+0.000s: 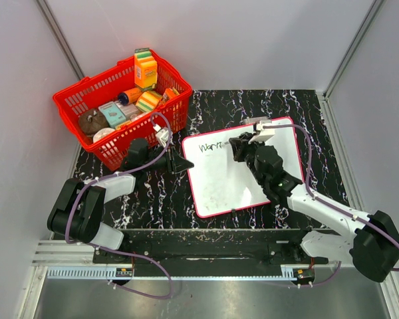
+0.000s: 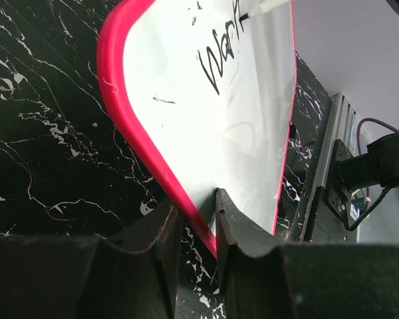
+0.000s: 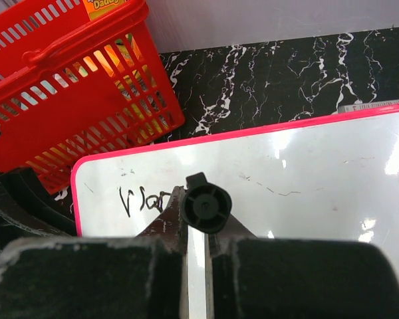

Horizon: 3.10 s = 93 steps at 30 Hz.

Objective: Write a sentence on the whiteboard
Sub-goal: Write with the whiteboard marker on the whiteboard.

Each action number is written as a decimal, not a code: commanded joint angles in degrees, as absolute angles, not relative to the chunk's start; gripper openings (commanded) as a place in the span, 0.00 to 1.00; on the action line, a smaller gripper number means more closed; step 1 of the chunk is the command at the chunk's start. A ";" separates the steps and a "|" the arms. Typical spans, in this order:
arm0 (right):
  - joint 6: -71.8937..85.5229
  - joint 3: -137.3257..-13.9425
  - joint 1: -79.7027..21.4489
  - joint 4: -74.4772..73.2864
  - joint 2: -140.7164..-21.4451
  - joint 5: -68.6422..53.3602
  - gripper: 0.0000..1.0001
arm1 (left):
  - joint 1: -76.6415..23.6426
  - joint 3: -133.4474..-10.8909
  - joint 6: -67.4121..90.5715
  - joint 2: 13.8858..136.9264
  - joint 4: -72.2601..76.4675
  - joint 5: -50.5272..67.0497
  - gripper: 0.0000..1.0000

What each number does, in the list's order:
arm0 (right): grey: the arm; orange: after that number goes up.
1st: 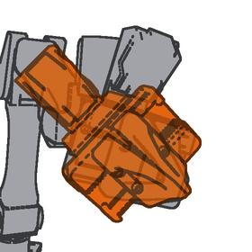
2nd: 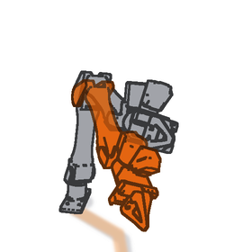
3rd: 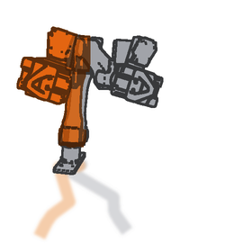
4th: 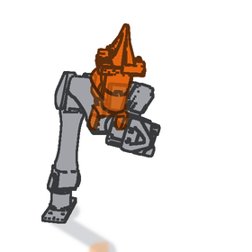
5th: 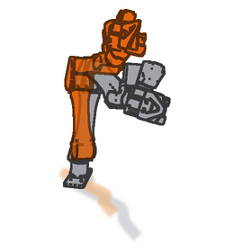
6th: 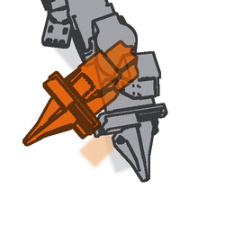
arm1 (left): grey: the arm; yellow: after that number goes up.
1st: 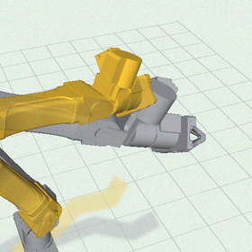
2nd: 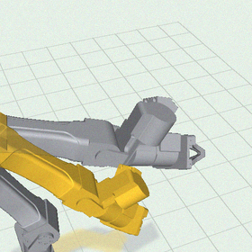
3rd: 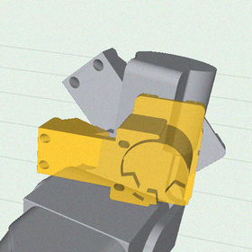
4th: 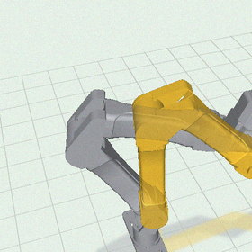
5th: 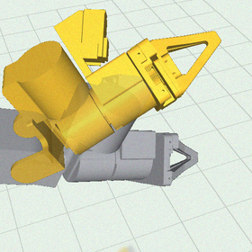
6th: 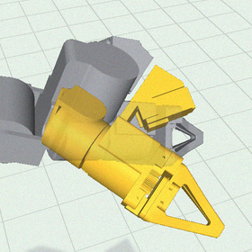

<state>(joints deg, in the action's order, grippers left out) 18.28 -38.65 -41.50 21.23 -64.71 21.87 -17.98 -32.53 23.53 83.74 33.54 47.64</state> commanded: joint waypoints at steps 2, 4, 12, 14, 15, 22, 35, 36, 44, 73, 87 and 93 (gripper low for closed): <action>16.88 -41.66 -41.13 22.06 -66.27 24.17 0.00 | -19.42 -33.49 17.58 84.20 33.75 47.11 0.00; 16.35 -42.10 -41.04 22.06 -66.53 24.69 0.00 | -19.42 -33.40 17.58 84.20 33.75 47.02 0.00; 15.82 -42.36 -40.69 21.45 -66.01 26.45 0.00 | -19.42 -33.49 17.49 84.20 33.66 47.02 0.00; 16.00 -42.19 -40.61 21.27 -65.83 26.63 0.00 | -19.51 -33.49 17.49 84.29 33.66 46.93 0.00; 16.08 -42.10 -40.52 21.10 -65.66 26.63 0.00 | -19.51 -33.49 17.49 84.20 33.66 47.02 0.00; 16.43 -41.14 -40.25 20.48 -64.77 26.89 0.00 | -19.51 -33.49 17.49 84.29 33.66 47.02 0.00; 17.49 -38.67 -40.17 19.34 -63.02 25.23 0.00 | -19.51 -33.57 17.40 84.20 33.66 46.93 0.00; 17.58 -38.58 -40.17 19.25 -62.76 25.05 0.00 | -19.51 -33.57 17.40 84.20 33.66 46.93 0.00; 18.19 -37.79 -40.25 18.72 -62.32 23.21 0.00 | -19.51 -33.57 17.40 84.29 33.57 46.85 0.00; 15.64 -44.56 -39.29 20.21 -63.54 22.59 0.00 | -19.69 -33.66 17.31 84.29 33.49 46.85 0.00; 16.61 -42.71 -38.58 20.57 -65.39 22.85 0.00 | -19.60 -33.66 17.31 84.29 33.40 46.93 0.00; 16.43 -42.28 -38.58 19.69 -64.78 23.82 0.00 | -19.69 -33.66 17.31 84.29 33.40 47.02 0.00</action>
